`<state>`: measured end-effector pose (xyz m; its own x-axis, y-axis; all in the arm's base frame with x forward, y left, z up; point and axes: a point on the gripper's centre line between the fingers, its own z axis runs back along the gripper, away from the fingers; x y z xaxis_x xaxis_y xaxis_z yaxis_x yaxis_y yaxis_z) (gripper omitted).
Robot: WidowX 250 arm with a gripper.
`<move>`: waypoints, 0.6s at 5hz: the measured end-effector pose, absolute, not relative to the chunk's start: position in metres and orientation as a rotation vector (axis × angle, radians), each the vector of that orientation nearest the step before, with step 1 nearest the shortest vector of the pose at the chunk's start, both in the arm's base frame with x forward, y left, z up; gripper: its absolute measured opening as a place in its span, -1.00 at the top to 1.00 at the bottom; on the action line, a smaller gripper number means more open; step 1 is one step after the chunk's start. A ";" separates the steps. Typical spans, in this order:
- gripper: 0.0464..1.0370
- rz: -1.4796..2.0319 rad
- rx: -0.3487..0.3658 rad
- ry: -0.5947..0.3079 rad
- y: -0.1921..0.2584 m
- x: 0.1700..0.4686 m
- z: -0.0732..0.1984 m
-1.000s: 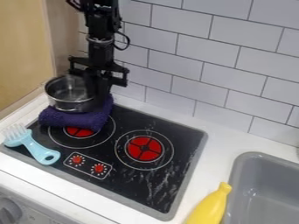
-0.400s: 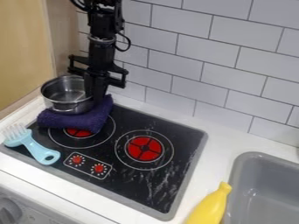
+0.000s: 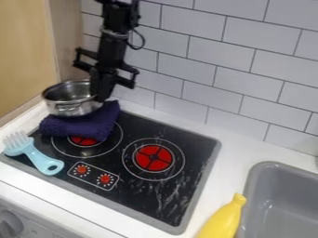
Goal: Takes the aluminium pot from the left burner and places it to the right burner
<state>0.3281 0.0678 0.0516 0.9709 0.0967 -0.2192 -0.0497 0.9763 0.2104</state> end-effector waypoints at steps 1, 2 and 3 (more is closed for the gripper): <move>0.99 0.044 0.231 0.214 0.059 0.333 0.061; 0.99 0.021 0.244 0.177 0.045 0.336 0.072; 0.99 -0.019 0.238 0.121 0.011 0.339 0.082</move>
